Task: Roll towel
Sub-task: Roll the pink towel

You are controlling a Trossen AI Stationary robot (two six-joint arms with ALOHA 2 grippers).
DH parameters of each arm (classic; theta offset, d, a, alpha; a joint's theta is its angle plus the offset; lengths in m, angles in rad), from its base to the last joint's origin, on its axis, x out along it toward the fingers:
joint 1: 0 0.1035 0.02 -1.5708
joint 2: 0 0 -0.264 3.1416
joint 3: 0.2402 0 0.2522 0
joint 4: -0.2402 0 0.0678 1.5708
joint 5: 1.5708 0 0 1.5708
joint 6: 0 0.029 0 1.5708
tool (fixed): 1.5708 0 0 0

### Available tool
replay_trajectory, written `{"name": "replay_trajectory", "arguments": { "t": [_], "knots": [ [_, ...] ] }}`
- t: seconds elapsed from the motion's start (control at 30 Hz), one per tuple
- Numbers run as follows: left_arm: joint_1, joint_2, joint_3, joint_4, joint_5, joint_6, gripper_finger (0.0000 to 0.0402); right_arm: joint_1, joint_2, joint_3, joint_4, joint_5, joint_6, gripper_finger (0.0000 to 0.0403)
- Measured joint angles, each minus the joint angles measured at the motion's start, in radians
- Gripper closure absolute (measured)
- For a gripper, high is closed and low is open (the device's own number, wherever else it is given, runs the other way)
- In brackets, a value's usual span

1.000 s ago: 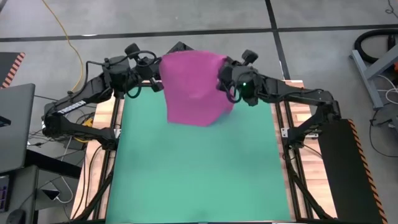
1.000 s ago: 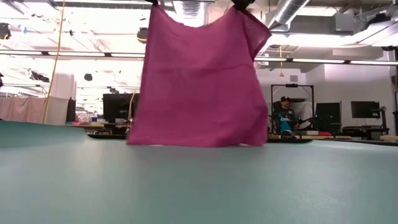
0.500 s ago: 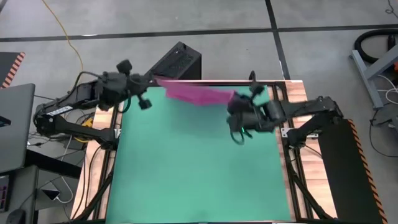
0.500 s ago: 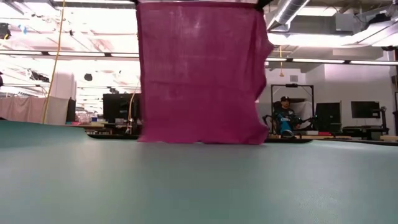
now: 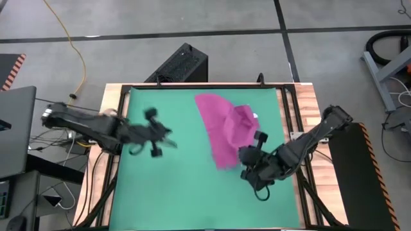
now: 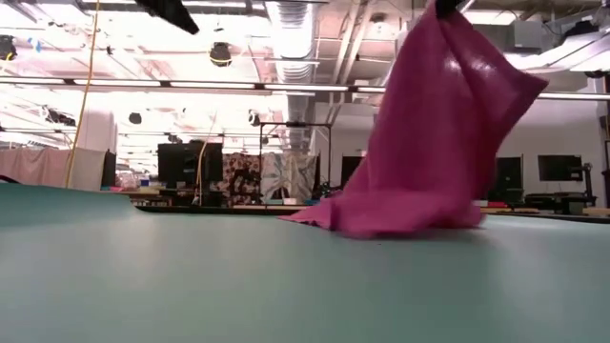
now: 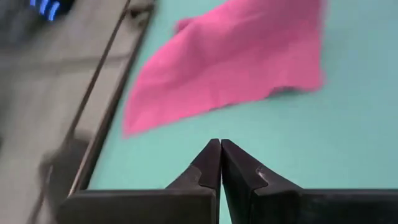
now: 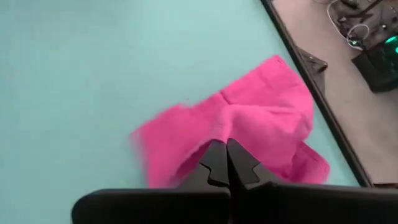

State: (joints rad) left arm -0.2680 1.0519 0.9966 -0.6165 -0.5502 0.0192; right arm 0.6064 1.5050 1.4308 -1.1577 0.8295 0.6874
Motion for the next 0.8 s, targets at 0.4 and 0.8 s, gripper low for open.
{"name": "replay_trajectory", "arguments": {
  "t": [0.4,0.8],
  "knots": [
    [-0.063,0.457,-0.370,1.146,0.139,0.255,0.0298,-0.024,0.140,-0.002,-0.001,0.002,-0.015,0.0403],
    [-0.075,0.944,0.070,0.989,0.122,0.403,0.0276,-0.036,0.147,-0.002,0.007,-0.010,-0.014,0.0403]
  ]
}}
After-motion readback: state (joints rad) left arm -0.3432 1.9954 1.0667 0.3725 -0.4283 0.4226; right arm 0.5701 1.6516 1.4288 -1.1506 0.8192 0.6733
